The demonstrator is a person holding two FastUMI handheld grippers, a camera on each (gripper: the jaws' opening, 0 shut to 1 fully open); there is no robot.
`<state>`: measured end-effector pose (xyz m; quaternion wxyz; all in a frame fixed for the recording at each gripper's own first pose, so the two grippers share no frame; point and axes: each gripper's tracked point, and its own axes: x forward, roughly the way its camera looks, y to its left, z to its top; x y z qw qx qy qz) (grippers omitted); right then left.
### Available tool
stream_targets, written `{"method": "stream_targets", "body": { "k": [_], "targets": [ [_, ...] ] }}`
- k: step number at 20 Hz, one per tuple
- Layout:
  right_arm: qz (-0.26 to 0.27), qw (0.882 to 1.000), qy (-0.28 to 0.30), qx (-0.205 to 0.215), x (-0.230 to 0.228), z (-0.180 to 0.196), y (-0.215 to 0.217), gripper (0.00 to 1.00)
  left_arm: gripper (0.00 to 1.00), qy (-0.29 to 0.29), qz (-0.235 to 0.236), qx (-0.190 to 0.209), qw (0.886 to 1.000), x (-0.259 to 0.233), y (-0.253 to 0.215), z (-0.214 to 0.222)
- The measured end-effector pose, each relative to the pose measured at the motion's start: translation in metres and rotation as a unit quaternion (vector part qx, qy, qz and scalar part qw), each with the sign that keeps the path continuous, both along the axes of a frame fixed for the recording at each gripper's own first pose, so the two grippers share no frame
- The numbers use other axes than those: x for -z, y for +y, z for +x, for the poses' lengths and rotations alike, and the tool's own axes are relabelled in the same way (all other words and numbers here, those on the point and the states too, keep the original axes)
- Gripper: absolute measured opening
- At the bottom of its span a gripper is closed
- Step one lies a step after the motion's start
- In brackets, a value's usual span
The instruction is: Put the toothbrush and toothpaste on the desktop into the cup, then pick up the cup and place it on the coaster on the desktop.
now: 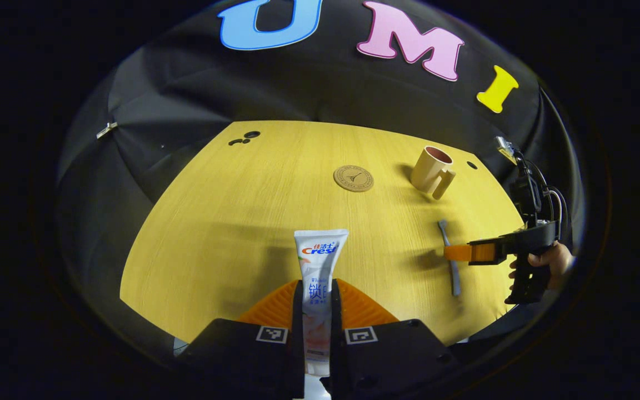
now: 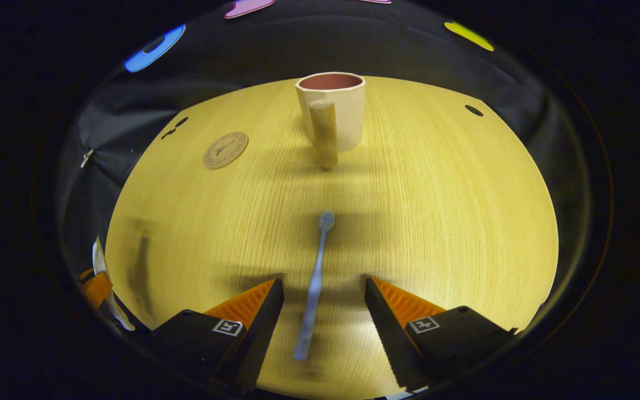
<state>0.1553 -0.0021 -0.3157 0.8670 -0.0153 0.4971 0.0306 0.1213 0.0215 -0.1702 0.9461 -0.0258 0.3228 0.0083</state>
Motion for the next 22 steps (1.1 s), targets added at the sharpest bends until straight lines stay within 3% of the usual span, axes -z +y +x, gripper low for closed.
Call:
{"method": "stream_targets", "body": {
  "k": [1, 2, 5, 8, 9, 15, 22],
  "targets": [
    [-0.006, 1.0, 0.001, 0.0, 0.001, -0.001, 0.0, 0.87, 0.23, 0.002, -0.002, -0.004, 1.0, 0.002, 0.001, -0.003],
    [-0.008, 1.0, -0.005, 0.0, 0.001, 0.003, 0.001, 0.75, 0.23, 0.003, -0.005, -0.005, 1.0, 0.002, 0.001, -0.005],
    [-0.026, 1.0, -0.003, 0.006, 0.003, 0.005, -0.004, 0.65, 0.23, 0.005, -0.006, -0.004, 1.0, 0.005, -0.001, -0.01],
    [-0.043, 0.999, -0.003, 0.014, 0.005, 0.005, -0.011, 0.26, 0.23, 0.007, -0.002, 0.005, 1.0, 0.007, -0.006, -0.011],
    [-0.042, 0.999, -0.002, 0.008, 0.005, 0.005, -0.011, 0.19, 0.23, 0.008, -0.001, 0.009, 1.0, 0.006, -0.008, -0.011],
    [-0.024, 0.997, -0.007, -0.077, 0.003, 0.0, -0.005, 0.06, 0.23, 0.009, -0.004, 0.029, 1.0, 0.005, -0.034, -0.005],
    [0.028, 0.997, -0.041, -0.06, -0.03, -0.008, -0.023, 0.06, 0.23, -0.021, -0.007, 0.05, 0.999, -0.027, -0.069, 0.018]
  ]
}}
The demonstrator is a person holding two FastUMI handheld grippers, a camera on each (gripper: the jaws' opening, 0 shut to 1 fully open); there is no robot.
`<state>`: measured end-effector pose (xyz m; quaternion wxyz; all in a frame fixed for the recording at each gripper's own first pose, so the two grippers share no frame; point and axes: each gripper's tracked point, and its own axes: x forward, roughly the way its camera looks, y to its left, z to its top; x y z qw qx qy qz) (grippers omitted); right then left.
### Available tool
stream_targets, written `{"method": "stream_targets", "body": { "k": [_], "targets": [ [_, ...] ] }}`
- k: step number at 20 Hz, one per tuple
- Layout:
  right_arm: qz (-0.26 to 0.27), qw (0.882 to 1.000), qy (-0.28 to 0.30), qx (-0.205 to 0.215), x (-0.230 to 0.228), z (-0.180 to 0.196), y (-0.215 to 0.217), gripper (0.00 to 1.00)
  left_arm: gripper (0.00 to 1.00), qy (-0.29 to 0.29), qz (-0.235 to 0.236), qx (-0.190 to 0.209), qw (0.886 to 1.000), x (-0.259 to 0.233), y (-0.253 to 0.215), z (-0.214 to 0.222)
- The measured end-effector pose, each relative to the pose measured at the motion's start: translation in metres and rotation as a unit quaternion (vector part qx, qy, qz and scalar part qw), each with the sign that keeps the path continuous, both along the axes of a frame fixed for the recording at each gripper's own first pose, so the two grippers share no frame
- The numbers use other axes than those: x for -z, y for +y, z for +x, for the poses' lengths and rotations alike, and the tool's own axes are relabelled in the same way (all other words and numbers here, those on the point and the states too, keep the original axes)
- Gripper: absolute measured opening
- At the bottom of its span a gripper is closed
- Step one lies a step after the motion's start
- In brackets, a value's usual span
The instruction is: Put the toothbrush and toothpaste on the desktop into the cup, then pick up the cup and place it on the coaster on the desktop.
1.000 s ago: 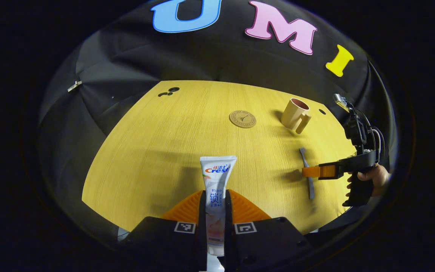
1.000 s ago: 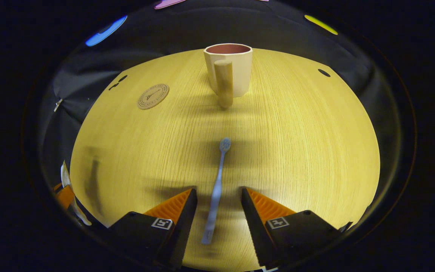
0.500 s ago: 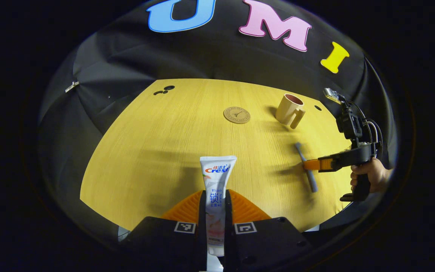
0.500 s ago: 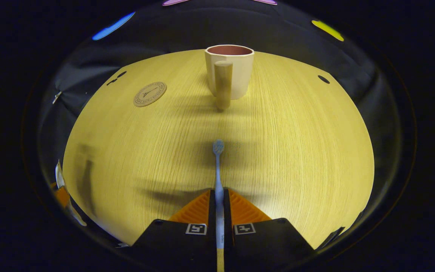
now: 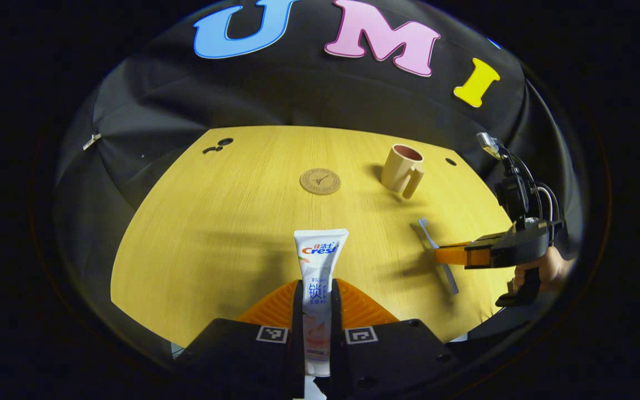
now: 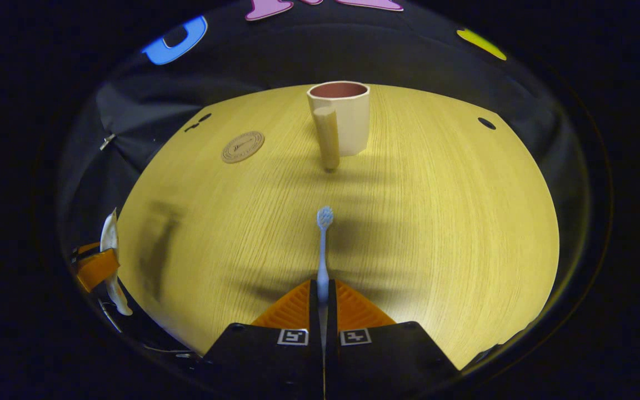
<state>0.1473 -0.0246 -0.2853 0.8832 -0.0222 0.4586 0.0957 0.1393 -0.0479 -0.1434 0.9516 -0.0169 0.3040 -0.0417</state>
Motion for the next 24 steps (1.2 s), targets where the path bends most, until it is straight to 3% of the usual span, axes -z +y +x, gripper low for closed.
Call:
{"method": "stream_targets", "body": {
  "k": [4, 5, 6, 10, 13, 17, 18, 24],
  "targets": [
    [0.018, 0.999, -0.028, 0.001, -0.029, -0.003, -0.019, 0.06, 0.23, -0.03, -0.026, 0.014, 0.999, -0.038, -0.031, 0.028],
    [0.022, 0.999, -0.033, 0.001, -0.037, -0.003, -0.024, 0.06, 0.18, -0.037, -0.028, 0.019, 0.999, -0.047, -0.037, 0.035],
    [0.028, 0.999, -0.038, 0.002, -0.043, -0.004, -0.029, 0.06, 0.23, -0.045, -0.029, 0.024, 0.998, -0.059, -0.045, 0.043],
    [0.07, 0.995, -0.064, 0.015, -0.076, -0.002, -0.044, 0.06, 0.23, -0.085, -0.035, 0.051, 0.994, -0.103, -0.082, 0.084],
    [0.106, 0.99, -0.088, 0.024, -0.1, 0.008, -0.053, 0.06, 0.23, -0.122, -0.044, 0.071, 0.989, -0.134, -0.116, 0.123],
    [0.111, 0.988, -0.106, 0.011, -0.119, 0.013, -0.071, 0.06, 0.27, -0.16, -0.056, 0.086, 0.982, -0.166, -0.159, 0.174],
    [0.112, 0.988, -0.105, 0.013, -0.12, 0.015, -0.077, 0.06, 0.23, -0.172, -0.058, 0.092, 0.979, -0.173, -0.169, 0.188],
    [0.124, 0.986, -0.106, 0.016, -0.125, 0.025, -0.099, 0.06, 0.23, -0.232, -0.041, 0.133, 0.963, -0.192, -0.209, 0.261]
  ]
}}
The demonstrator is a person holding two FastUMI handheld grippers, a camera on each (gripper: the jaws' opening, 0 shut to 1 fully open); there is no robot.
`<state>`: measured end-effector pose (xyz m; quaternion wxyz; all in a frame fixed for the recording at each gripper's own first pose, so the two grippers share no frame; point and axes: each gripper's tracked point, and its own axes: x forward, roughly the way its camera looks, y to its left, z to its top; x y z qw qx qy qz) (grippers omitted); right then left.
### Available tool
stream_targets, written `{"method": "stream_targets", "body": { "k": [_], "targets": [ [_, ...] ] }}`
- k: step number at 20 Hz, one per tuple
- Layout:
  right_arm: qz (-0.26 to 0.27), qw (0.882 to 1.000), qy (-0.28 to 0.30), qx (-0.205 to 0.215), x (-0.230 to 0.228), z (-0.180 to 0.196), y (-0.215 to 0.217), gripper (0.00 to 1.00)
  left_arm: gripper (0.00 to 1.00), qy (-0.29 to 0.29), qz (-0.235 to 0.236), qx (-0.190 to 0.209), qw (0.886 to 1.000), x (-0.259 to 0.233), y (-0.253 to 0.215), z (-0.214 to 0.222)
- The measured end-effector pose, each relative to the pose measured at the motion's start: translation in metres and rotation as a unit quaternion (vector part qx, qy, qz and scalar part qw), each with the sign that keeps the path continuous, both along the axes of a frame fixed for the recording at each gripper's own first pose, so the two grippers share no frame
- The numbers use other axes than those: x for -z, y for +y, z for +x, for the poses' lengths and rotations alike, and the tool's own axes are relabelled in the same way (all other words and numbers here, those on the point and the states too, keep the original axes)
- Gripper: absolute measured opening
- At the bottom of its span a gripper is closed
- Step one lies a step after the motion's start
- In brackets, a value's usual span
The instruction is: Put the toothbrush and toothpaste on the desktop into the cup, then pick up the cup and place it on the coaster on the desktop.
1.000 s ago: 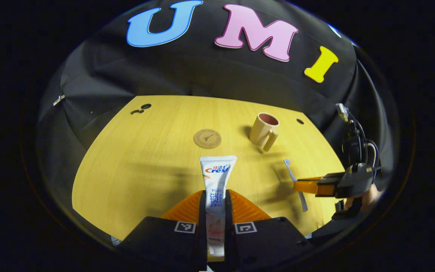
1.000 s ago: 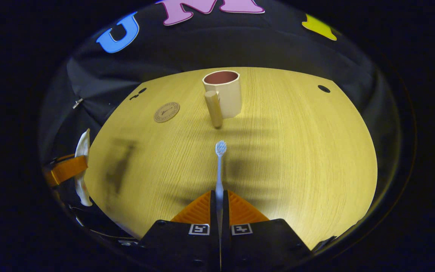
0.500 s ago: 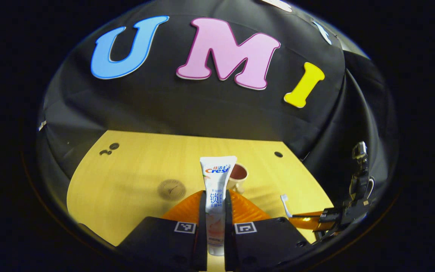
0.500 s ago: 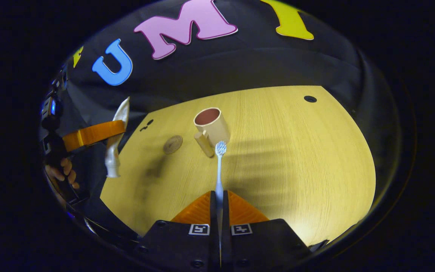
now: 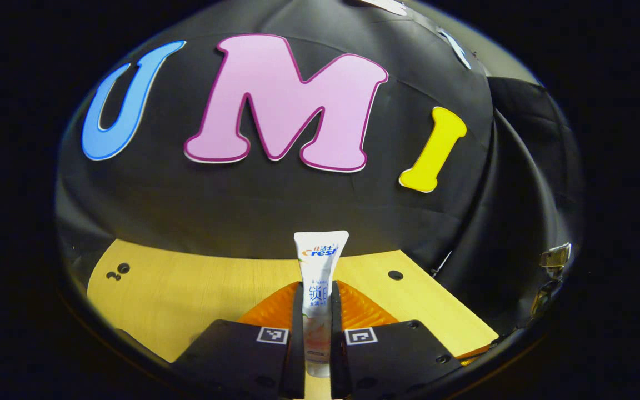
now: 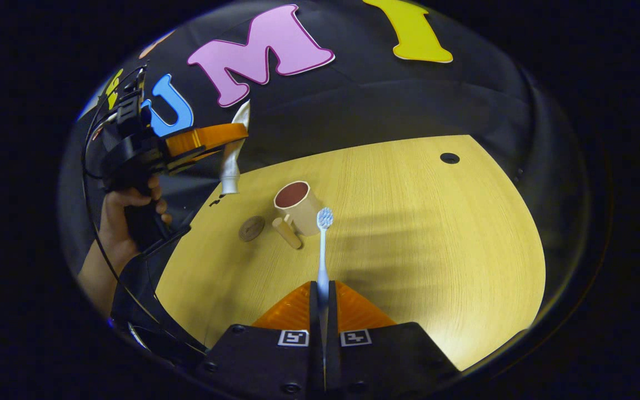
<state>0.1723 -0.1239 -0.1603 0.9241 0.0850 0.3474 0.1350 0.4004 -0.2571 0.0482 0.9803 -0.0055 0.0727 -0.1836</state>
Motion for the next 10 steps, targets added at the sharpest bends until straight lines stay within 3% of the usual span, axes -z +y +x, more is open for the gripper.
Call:
{"method": "stream_targets", "body": {
  "k": [4, 10],
  "targets": [
    [0.0, 1.0, 0.004, -0.002, 0.007, 0.008, -0.008, 0.06, 0.23, -0.01, -0.002, 0.021, 1.0, 0.018, -0.021, 0.039],
    [0.001, 1.0, 0.019, 0.005, 0.02, 0.021, -0.019, 0.06, 0.23, -0.034, -0.021, 0.018, 0.999, 0.05, -0.027, 0.072]
  ]
}}
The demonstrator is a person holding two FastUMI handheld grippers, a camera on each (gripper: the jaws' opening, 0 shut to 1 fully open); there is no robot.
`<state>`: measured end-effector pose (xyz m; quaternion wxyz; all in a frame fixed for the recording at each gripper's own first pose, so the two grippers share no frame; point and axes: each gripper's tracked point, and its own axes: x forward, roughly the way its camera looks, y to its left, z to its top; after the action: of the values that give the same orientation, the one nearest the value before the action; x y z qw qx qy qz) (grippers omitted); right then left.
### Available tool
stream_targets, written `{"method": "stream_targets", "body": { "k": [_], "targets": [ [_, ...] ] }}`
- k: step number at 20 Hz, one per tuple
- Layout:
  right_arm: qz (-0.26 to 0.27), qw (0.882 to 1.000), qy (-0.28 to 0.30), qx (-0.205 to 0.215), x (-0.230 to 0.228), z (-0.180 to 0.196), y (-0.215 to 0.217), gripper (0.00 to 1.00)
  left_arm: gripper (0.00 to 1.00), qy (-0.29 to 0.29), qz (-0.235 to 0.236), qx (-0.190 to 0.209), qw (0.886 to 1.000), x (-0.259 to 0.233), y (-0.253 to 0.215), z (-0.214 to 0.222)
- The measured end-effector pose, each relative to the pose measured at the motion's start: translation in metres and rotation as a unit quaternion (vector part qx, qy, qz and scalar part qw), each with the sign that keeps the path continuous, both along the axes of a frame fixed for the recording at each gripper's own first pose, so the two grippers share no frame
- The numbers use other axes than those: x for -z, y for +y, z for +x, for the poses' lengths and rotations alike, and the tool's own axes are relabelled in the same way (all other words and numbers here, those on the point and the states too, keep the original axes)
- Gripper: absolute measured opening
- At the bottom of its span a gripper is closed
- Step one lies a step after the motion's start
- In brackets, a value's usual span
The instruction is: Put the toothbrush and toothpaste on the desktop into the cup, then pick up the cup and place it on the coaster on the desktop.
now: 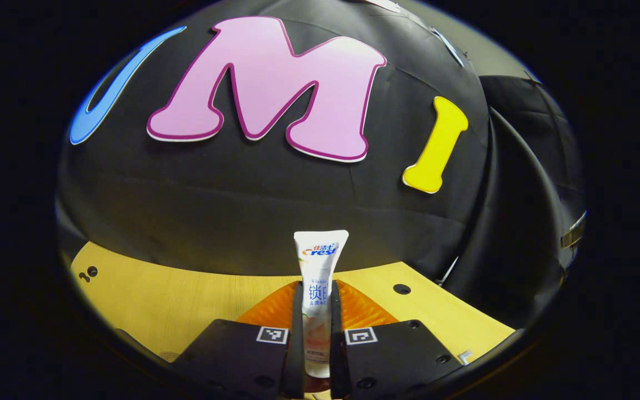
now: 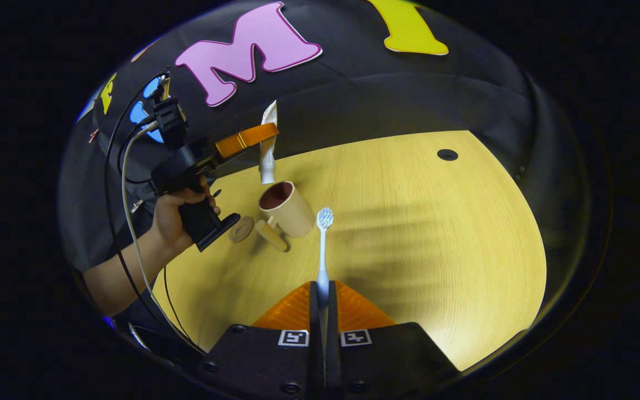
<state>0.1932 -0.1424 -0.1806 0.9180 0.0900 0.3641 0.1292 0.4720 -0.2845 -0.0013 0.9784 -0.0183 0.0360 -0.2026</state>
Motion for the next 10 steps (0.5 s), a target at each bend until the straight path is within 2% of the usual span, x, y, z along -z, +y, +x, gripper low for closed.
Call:
{"method": "stream_targets", "body": {
  "k": [7, 10],
  "targets": [
    [-0.004, 1.0, 0.006, 0.005, 0.008, 0.006, -0.007, 0.06, 0.24, 0.014, 0.007, -0.004, 1.0, 0.049, 0.007, -0.008],
    [-0.009, 1.0, 0.004, 0.0, 0.009, 0.006, -0.005, 0.06, 0.31, 0.022, 0.025, -0.013, 0.999, 0.065, 0.014, -0.011]
  ]
}}
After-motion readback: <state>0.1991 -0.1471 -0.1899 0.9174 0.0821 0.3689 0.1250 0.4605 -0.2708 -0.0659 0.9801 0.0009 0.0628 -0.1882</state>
